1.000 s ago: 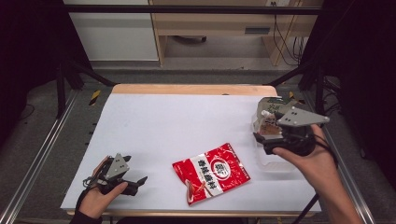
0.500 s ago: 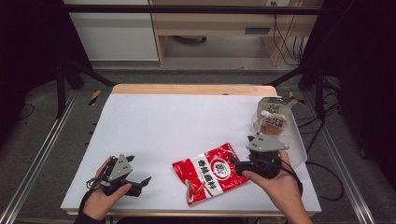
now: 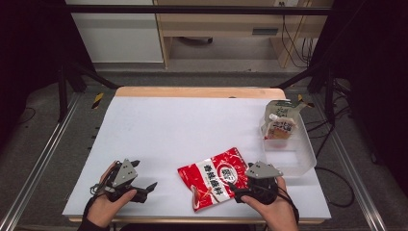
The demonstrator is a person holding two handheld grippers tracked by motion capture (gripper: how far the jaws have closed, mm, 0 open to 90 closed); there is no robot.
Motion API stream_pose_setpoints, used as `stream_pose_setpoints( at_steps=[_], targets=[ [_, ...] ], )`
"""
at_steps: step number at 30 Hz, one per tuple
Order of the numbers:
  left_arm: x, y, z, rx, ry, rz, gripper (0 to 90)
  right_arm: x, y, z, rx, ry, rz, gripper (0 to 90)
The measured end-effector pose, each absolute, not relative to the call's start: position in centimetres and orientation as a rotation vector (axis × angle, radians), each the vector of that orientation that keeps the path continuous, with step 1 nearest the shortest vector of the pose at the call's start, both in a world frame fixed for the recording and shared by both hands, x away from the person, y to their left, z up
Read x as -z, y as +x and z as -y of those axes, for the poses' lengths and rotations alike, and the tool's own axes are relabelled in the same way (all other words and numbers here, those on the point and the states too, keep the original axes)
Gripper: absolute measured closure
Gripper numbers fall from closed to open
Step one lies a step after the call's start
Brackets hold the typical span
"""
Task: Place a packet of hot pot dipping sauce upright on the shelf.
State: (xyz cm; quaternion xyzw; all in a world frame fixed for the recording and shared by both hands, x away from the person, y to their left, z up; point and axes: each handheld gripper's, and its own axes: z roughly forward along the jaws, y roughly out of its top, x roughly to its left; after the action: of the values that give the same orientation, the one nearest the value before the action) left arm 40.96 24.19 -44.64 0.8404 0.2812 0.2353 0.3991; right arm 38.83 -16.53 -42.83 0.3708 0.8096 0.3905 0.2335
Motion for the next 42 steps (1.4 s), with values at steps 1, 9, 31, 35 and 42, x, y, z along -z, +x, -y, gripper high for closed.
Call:
stream_pose_setpoints(
  at_steps=[1, 9, 31, 35, 42],
  targets=[
    [44.6, 40.9, -24.0, -0.598, 2.125, -0.711, 5.2, 43.2, 38.6, 16.6, -1.068, 1.029, -2.218, 11.1],
    [44.6, 40.8, -23.0, -0.602, 2.124, -0.694, 5.5, 45.3, 37.3, 17.9, -1.053, 1.146, -2.206, 11.0],
    [44.7, 40.7, -22.5, -0.583, 2.139, -0.677, 5.5, 47.4, 38.6, 18.9, -0.997, 1.293, -2.281, 13.6],
    [44.7, 40.7, -22.5, -0.586, 2.138, -0.676, 5.5, 47.4, 38.6, 18.9, -0.999, 1.286, -2.281, 13.6],
    [44.7, 40.7, -22.5, -0.584, 2.14, -0.676, 5.5, 46.7, 38.2, 18.7, -1.073, 1.278, -2.248, 18.5]
  ],
)
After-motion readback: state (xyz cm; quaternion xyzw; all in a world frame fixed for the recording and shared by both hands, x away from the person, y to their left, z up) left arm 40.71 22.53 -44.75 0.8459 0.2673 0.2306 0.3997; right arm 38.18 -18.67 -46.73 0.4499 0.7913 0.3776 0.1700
